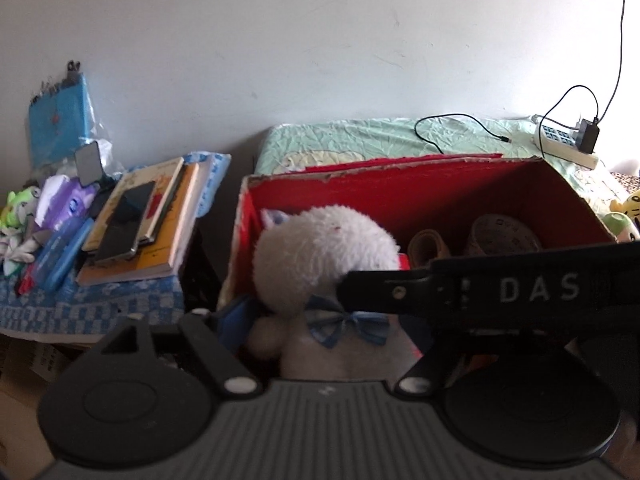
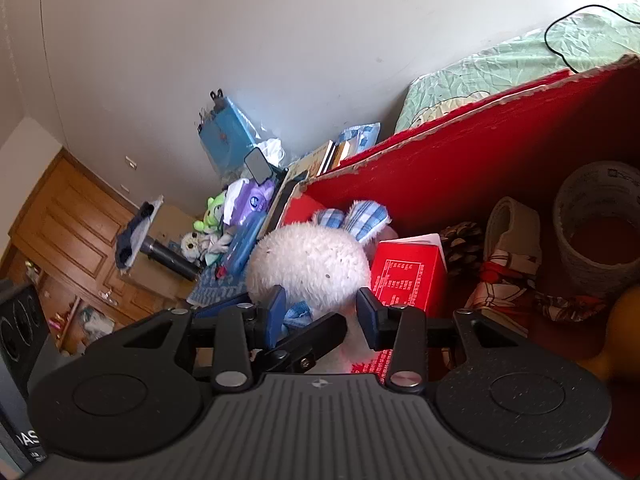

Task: Organize objects
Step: 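Carry the white bunny plush over the red box, then lower the white bunny into the red box and open the right gripper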

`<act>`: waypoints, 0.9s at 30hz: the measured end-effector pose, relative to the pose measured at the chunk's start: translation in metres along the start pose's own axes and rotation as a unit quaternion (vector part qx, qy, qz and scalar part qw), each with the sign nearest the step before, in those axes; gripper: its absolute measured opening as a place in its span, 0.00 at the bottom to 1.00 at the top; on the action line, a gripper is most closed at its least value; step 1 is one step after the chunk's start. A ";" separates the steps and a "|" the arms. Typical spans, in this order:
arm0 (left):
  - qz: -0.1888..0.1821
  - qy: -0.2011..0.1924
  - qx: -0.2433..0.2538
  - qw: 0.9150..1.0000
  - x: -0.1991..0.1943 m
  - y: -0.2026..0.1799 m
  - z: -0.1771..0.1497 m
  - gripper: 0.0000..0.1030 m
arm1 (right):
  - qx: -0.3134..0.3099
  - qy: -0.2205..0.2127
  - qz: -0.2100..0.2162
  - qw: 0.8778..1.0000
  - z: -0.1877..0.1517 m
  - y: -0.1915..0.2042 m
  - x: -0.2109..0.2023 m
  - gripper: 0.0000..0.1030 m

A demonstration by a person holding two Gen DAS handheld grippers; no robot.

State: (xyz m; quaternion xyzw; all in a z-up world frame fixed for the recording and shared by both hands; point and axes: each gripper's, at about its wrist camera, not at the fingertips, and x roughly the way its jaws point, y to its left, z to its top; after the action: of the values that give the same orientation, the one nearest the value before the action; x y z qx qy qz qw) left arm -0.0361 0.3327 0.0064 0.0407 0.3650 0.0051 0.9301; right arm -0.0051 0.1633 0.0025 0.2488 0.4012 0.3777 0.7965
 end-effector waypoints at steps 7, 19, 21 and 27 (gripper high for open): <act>0.020 0.003 0.010 1.000 -0.006 -0.007 0.004 0.86 | 0.012 -0.014 0.005 1.000 0.001 -0.001 -0.014 0.42; 0.062 0.004 0.015 0.998 -0.027 -0.015 0.011 0.89 | -0.005 -0.028 0.007 1.000 -0.004 0.008 -0.034 0.42; 0.063 0.007 0.012 0.998 -0.030 -0.016 0.011 0.89 | -0.010 -0.032 0.000 0.999 -0.007 0.010 -0.038 0.42; 0.065 0.019 0.014 0.998 -0.037 -0.024 0.008 0.89 | -0.018 -0.047 -0.036 0.998 -0.013 0.012 -0.054 0.42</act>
State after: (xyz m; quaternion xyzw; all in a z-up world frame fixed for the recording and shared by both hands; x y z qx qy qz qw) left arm -0.0578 0.3072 0.0354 0.0772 0.3792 0.0615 0.9200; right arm -0.0420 0.1284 0.0279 0.2373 0.3649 0.3440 0.8320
